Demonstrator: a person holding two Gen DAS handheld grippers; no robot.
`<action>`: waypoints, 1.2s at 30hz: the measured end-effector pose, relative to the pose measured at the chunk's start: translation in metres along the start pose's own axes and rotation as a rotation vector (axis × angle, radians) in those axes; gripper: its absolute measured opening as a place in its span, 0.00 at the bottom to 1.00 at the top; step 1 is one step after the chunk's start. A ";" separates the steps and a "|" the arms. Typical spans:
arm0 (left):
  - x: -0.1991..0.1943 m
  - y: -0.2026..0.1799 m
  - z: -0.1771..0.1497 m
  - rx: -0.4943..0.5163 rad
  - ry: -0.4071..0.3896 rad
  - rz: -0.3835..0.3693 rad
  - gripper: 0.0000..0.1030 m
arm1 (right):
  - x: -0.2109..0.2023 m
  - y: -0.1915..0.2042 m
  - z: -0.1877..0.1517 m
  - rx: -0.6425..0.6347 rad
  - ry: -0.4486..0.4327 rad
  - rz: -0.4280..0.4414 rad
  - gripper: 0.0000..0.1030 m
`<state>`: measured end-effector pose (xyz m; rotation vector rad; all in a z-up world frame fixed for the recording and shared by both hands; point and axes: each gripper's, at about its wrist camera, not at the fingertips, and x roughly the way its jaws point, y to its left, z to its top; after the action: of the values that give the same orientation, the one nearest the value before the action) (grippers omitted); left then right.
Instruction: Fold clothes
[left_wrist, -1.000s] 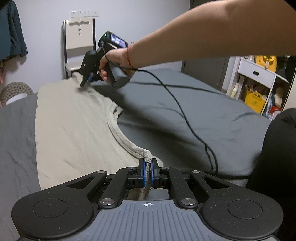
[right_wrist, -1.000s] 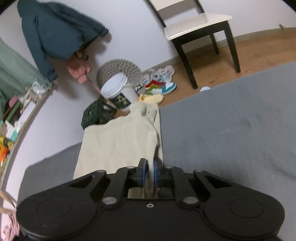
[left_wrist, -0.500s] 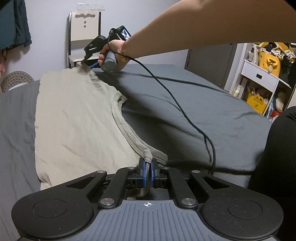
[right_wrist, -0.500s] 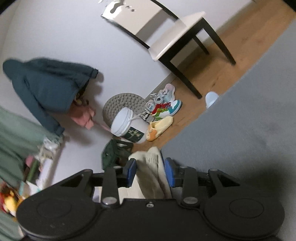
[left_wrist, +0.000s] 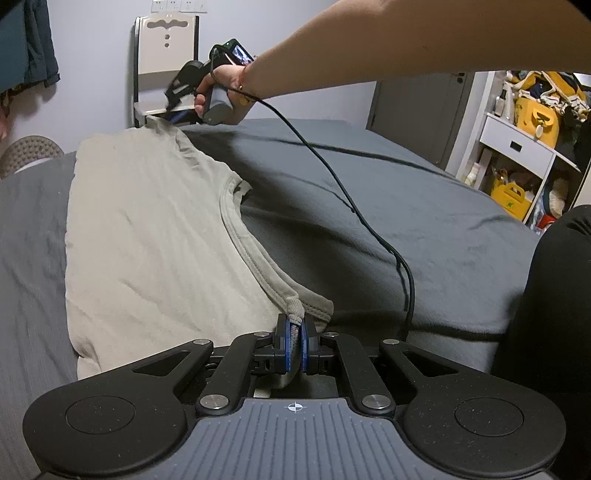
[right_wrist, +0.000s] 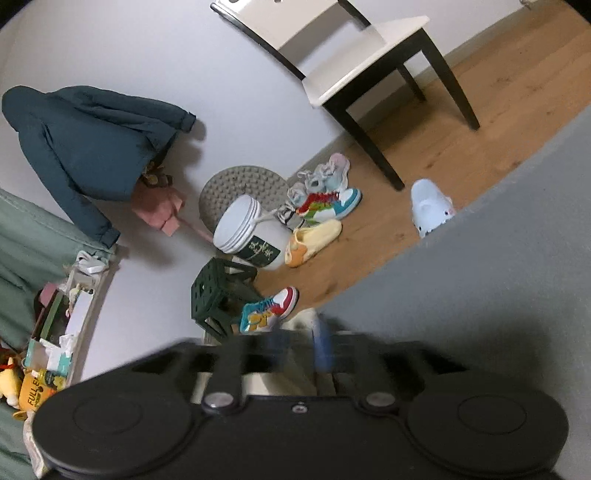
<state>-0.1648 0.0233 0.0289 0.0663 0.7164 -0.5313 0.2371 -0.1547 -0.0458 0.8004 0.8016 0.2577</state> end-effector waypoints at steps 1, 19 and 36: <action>0.000 0.000 0.000 0.001 0.001 0.001 0.04 | 0.000 0.000 0.000 -0.001 0.015 0.008 0.38; 0.002 -0.002 -0.001 0.005 0.001 0.006 0.04 | -0.004 0.031 0.001 -0.167 0.008 -0.011 0.17; 0.002 -0.001 -0.001 -0.005 -0.001 0.000 0.04 | 0.013 0.066 -0.022 -0.433 0.045 -0.164 0.35</action>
<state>-0.1645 0.0219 0.0269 0.0611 0.7172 -0.5298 0.2354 -0.0914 -0.0139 0.3218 0.8114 0.2906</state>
